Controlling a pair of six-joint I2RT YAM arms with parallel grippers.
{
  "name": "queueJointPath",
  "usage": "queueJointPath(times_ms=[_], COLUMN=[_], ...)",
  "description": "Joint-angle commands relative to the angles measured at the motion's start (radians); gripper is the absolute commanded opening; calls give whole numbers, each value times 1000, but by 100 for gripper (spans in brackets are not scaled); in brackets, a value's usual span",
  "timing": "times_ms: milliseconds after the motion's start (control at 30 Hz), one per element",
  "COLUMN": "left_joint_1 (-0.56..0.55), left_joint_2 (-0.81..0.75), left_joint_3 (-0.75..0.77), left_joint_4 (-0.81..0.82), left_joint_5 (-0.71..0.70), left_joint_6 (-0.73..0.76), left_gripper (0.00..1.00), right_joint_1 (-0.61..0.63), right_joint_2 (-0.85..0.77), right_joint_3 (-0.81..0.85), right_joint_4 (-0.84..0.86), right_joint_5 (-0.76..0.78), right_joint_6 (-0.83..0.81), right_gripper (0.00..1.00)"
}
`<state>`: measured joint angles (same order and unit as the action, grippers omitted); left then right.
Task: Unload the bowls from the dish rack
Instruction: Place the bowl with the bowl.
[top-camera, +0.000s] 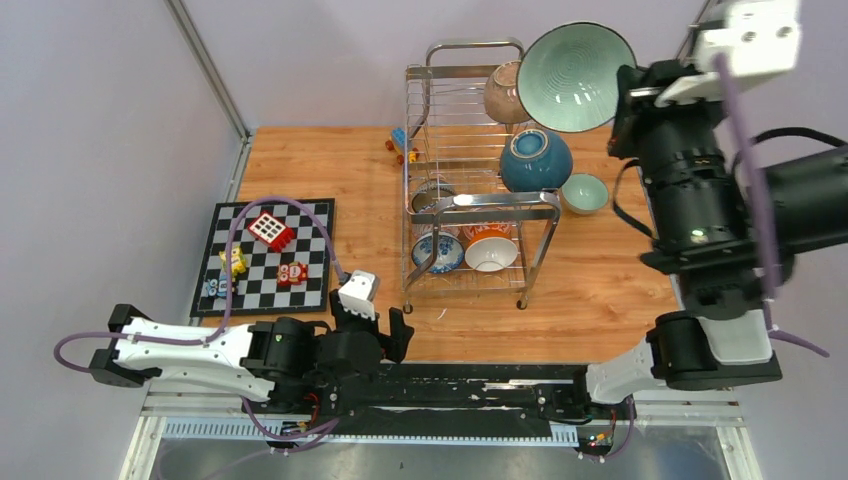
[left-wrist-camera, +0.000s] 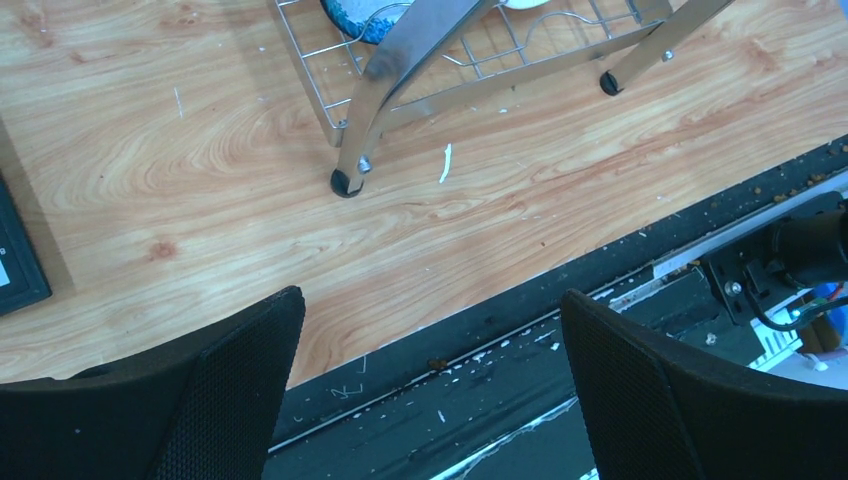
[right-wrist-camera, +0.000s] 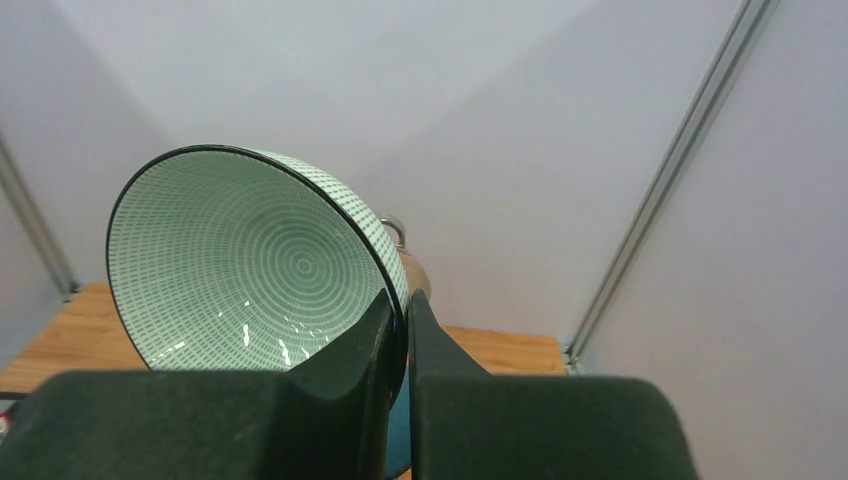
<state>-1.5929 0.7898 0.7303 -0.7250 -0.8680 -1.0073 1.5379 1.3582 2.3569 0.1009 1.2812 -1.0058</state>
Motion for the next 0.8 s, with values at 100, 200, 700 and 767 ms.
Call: queueJointPath(times_ms=[100,200,700,767], left_joint_1=[-1,-1,-1,-1], left_joint_2=[-67,-92,-227,-246], left_joint_3=[12,3,-59,-72], left_joint_4=[-38,-59,-135,-141], left_joint_5=[-26,-21,-46,-52], left_joint_6=[-51,-63,-79,-86], left_gripper=[99,99,99,99], right_joint_1=[-279,-468,-1507,-1605], right_joint_2=[36,36,-109,-118], right_joint_3=[-2,-4,-434,-547], right_joint_4=[-184,-389,-791,-792], right_joint_5=[-116,-190,-748,-830], right_joint_6=[174,436,1501,1594], right_gripper=[3,3,3,3])
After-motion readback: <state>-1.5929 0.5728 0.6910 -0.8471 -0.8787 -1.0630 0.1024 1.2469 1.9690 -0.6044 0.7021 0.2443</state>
